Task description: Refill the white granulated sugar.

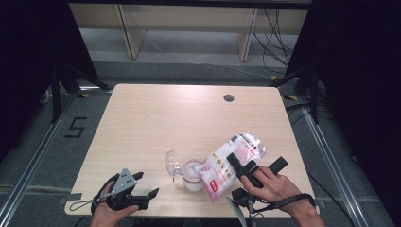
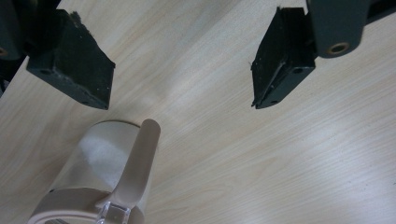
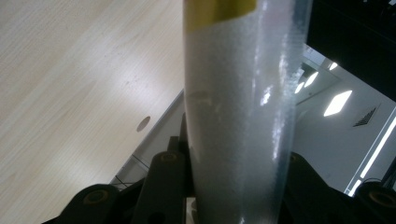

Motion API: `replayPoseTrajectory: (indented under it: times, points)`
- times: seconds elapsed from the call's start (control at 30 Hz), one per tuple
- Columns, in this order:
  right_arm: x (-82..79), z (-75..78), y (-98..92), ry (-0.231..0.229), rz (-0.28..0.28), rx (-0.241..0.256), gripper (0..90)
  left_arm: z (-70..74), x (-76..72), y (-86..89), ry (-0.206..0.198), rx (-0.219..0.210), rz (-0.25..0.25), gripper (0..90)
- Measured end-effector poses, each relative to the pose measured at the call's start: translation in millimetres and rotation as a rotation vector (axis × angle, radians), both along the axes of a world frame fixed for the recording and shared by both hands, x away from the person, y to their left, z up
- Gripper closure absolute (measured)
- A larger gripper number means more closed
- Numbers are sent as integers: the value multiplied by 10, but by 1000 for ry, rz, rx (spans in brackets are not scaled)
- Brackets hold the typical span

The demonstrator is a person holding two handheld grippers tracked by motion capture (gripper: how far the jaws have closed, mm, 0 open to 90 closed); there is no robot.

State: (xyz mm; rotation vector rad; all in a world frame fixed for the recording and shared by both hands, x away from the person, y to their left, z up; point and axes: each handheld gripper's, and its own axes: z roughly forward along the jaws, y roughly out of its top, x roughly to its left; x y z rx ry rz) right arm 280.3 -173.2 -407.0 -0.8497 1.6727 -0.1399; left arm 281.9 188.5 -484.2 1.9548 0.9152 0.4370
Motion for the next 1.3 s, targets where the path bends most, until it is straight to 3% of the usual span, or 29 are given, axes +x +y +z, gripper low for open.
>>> replayPoseTrajectory:
  times: [0.07,0.17,1.2,1.3]
  points:
    - [7,-20,3,9,3,31,748,0,-1,-1,1,-1,1,205]
    - [15,7,18,11,-5,-16,748,0,-2,-1,2,-6,4,204]
    - [29,27,42,1,-3,-42,750,6,-5,1,-3,2,6,205]
    - [28,30,47,2,0,-43,750,8,7,10,-15,13,-11,204]
